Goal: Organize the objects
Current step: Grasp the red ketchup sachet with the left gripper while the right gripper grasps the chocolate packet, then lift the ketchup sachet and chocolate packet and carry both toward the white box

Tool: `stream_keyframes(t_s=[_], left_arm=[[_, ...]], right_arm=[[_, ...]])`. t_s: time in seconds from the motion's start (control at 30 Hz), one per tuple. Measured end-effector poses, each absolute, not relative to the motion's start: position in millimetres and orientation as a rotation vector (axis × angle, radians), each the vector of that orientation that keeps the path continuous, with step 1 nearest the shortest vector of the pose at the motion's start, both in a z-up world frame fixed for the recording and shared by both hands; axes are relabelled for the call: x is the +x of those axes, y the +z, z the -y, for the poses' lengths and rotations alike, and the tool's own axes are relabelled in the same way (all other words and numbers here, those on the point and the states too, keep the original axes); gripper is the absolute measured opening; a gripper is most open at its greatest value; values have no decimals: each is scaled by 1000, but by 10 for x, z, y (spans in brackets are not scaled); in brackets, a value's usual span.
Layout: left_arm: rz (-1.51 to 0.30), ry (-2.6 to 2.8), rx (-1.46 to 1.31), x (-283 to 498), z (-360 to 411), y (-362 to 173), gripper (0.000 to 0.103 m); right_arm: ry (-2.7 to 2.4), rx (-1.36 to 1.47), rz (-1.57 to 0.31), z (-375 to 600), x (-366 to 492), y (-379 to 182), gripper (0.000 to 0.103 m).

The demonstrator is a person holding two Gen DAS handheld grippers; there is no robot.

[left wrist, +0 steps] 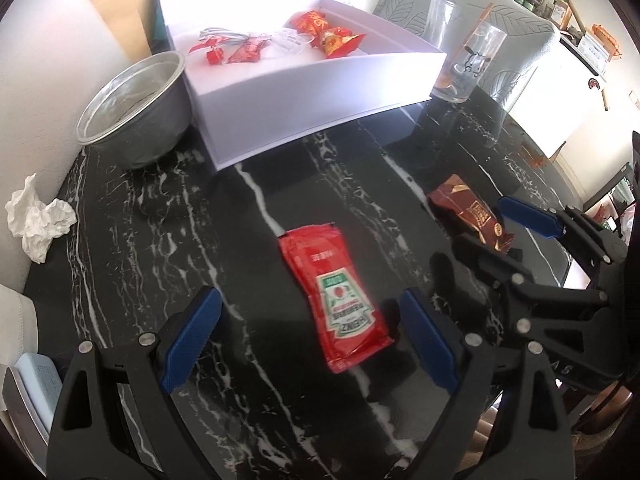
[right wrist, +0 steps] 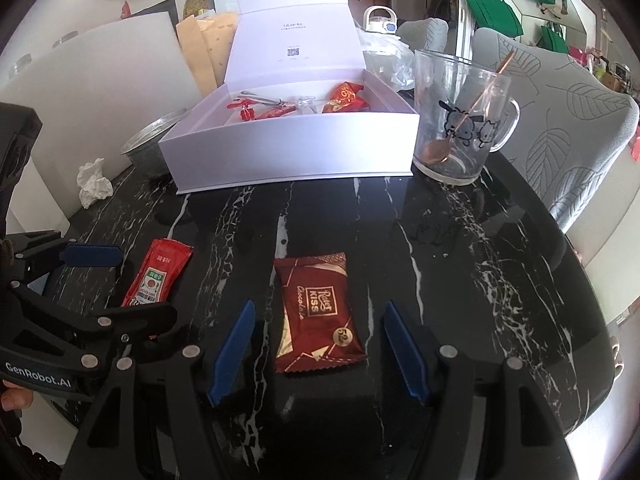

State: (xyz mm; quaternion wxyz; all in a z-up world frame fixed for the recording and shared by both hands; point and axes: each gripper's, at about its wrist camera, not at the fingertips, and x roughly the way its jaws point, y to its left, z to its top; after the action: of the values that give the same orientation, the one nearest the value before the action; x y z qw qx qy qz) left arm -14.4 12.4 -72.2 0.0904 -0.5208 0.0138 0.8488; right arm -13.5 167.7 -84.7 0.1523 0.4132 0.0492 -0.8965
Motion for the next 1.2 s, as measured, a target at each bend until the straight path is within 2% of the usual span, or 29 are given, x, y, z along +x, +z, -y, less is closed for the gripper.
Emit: stream_keyframes(t_s=[0.07, 0.13, 0.2, 0.23, 0.3, 0.37, 0.47, 0.63, 0.9, 1.2], left_arm=[[-66, 2532, -1545, -150, -167, -728, 91], [-79, 2541, -1534, -154, -197, -740, 91], [-84, 2555, -1523, -146, -212, -748, 90], [-99, 2569, -1524, -147, -220, -754, 86], [-95, 2584, -1507, -137, -220, -733, 71], [-87, 2586, -1498, -145, -205, -706, 42], [-69, 2578, -1500, -172, -173, -693, 27], [79, 2508, -1512, -218, -87, -684, 25], [97, 2491, -1516, -212, -91, -671, 25], [112, 2489, -1522, -190, -57, -682, 25]], right_arm=[[-2582, 1178, -175, -1665, -122, -855, 65], [-2590, 1166, -210, -1654, -106, -857, 57], [-2579, 1155, -212, -1655, -98, -850, 41], [-2578, 1151, -219, -1652, -96, -846, 37], [-2570, 1149, -220, -1658, -102, -843, 34], [-2570, 1144, -224, -1654, -102, -844, 32], [-2564, 1146, -213, -1664, -115, -838, 31], [-2550, 1158, -131, -1739, -144, -798, 28], [-2548, 1150, -142, -1728, -133, -745, 24], [-2545, 1148, -135, -1729, -137, -769, 27]])
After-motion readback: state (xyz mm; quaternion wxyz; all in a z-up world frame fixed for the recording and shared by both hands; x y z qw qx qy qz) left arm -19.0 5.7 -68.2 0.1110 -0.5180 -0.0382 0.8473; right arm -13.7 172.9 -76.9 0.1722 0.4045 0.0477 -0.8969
